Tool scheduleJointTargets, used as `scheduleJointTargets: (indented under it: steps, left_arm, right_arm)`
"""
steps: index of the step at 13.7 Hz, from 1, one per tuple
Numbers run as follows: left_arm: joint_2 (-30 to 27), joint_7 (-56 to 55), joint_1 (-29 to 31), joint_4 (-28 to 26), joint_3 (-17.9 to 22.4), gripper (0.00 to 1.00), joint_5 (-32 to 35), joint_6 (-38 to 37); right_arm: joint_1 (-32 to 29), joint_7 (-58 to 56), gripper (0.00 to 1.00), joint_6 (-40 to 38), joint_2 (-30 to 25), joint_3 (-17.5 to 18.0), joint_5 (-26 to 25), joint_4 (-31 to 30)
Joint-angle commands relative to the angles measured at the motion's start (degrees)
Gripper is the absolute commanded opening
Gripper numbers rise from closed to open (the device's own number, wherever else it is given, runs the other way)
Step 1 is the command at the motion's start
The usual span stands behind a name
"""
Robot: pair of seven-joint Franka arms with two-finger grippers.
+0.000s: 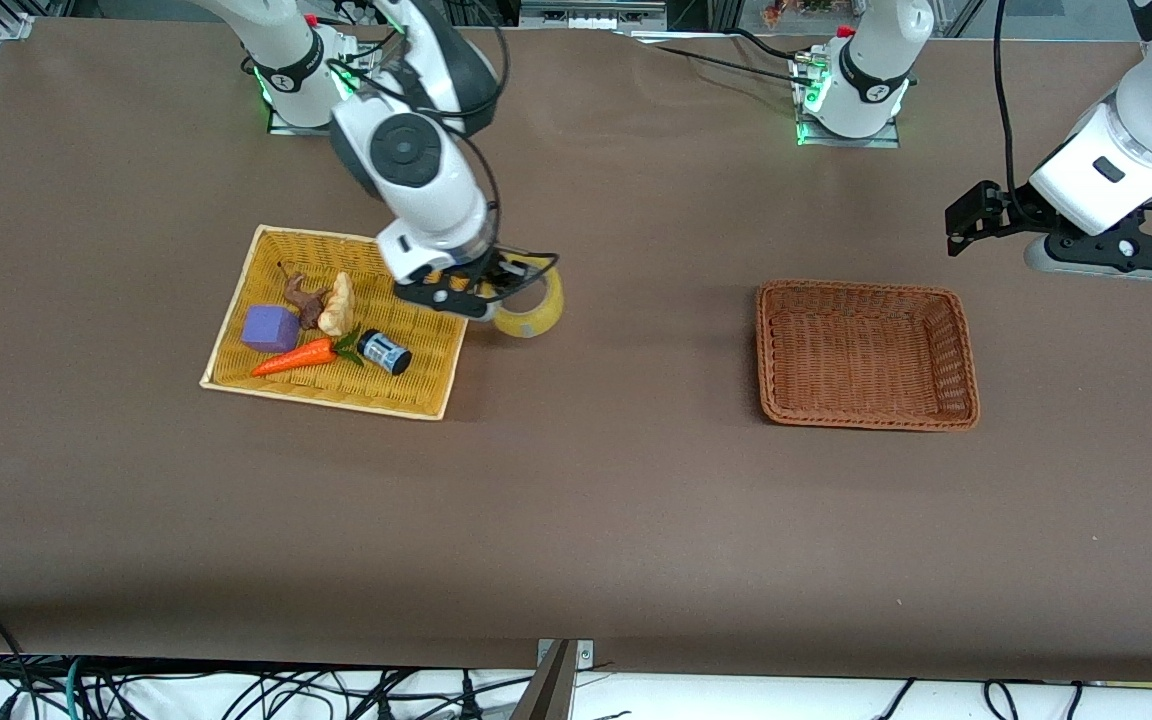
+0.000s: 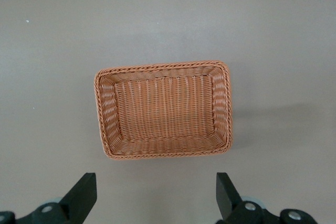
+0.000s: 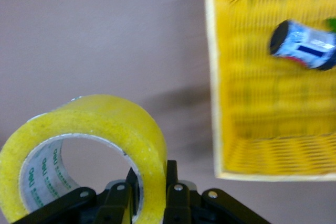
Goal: Transfer tape with both arms
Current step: 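Set the tape roll on the table between tray and basket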
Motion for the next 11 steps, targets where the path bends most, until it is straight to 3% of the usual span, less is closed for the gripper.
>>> scheduleJointTargets:
  steps: [1,4,10,11]
  left_arm:
    - [0.9,0.0,0.2,1.7,0.0,1.00,-0.9,-0.6]
    - [0.8,-0.1,0.2,1.7,0.0,1.00,-0.9,-0.6]
    - [0.9,-0.1,0.3,1.7,0.1,1.00,-0.9,-0.6]
    - [0.9,0.0,0.3,1.7,0.1,1.00,-0.9,-0.6]
  right_arm:
    - [5.4,7.1,0.00,-0.7,11.2,-0.5,-1.5,11.7]
    - [8.2,10.0,0.00,0.7,18.3,-0.5,-4.2,17.1]
    - [8.4,9.8,0.00,2.9,23.7,-0.5,-7.4,17.1]
    - [8.3,9.8,0.08,3.5,23.8,-0.5,-7.4,17.1]
